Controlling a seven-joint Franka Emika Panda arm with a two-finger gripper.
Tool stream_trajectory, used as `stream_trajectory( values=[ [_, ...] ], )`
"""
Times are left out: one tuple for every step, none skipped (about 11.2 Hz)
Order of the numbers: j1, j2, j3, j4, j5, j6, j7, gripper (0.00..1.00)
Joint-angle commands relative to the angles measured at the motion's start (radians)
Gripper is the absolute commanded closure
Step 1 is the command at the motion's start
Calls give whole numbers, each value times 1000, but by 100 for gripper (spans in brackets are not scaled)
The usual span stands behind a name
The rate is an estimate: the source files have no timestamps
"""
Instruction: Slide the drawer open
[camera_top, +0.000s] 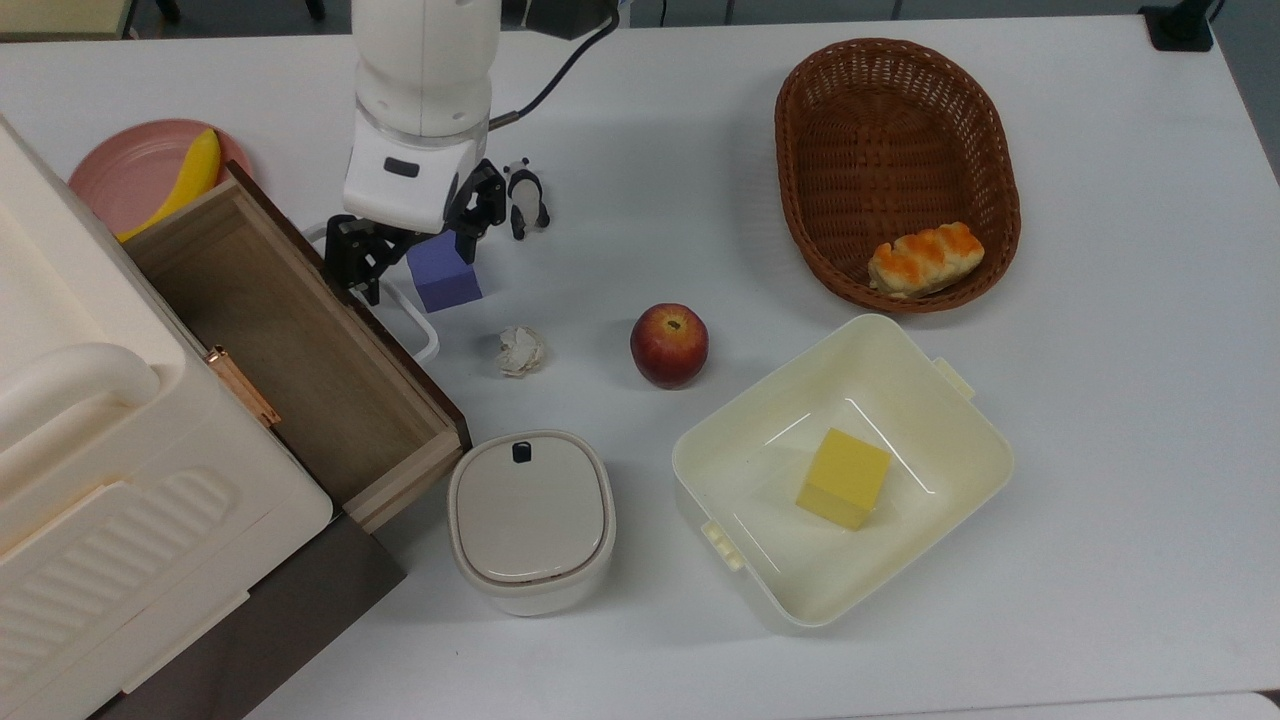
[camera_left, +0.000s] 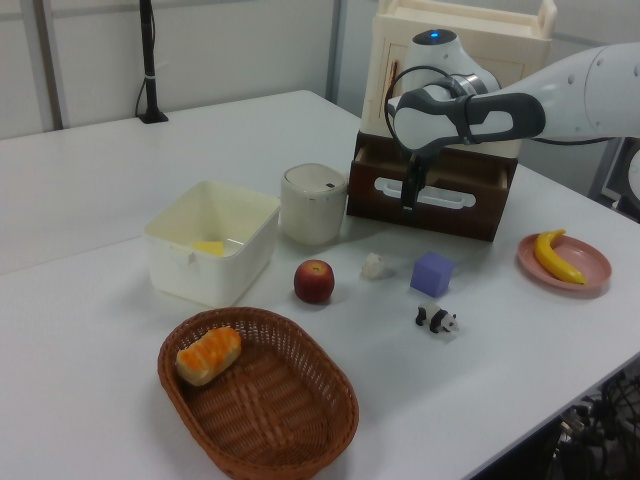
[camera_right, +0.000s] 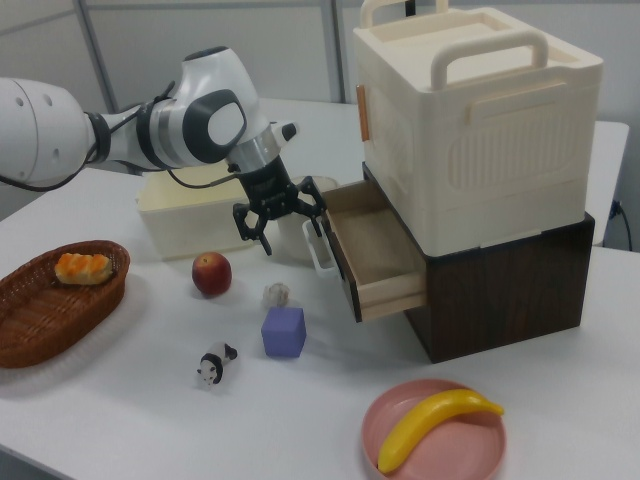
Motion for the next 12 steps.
stream_trajectory(
  values=[
    [48, -44, 3, 36, 19, -107, 23, 0],
    [53, -52, 26, 43, 25, -134, 37, 0],
    [53, -67, 53, 43, 26, -146, 70, 0],
    [54, -77, 81, 43, 26, -151, 114, 0],
    [65, -95, 92, 43, 26, -177, 145, 0],
    [82, -115, 92, 43, 37, -200, 179, 0],
    [82, -126, 92, 43, 69, -213, 242, 0],
    [82, -138, 91, 44, 92, -227, 333, 0],
    [82, -149, 89, 44, 97, -237, 442, 0],
    [80, -159, 83, 44, 104, -238, 545, 0],
    [74, -172, 78, 50, 129, -238, 620, 0],
    [71, -185, 60, 52, 167, -249, 641, 0]
  ],
)
